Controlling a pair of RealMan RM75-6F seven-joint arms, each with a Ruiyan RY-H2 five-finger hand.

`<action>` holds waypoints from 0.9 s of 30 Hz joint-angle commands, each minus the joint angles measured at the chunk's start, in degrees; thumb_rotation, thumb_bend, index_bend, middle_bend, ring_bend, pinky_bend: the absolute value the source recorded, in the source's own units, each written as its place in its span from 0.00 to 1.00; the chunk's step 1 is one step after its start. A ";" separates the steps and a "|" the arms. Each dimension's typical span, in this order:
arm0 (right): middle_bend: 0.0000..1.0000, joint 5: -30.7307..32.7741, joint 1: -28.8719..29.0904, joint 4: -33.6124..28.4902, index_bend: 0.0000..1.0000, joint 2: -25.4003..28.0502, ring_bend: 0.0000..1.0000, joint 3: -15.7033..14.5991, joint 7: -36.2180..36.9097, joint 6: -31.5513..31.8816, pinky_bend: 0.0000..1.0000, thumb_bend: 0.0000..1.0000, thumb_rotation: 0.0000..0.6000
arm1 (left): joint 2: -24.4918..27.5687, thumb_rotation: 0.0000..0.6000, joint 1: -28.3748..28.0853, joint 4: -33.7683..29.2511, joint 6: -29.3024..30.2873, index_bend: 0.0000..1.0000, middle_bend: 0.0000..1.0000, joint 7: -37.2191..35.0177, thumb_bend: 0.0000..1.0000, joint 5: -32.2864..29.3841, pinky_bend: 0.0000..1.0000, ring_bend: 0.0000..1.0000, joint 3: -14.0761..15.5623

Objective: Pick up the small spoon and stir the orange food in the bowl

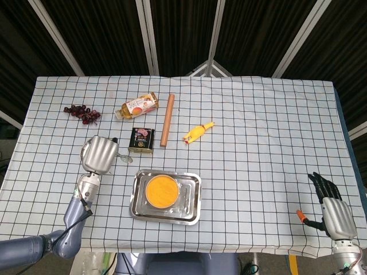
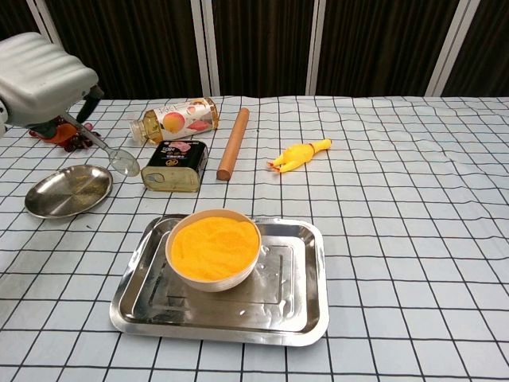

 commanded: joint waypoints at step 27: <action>0.00 0.77 0.10 -0.36 0.00 -0.24 0.00 -0.09 -1.06 -0.69 0.00 0.32 1.00 | -5.72 1.00 3.86 22.08 -6.44 0.66 1.00 -17.88 0.62 -8.66 1.00 1.00 0.64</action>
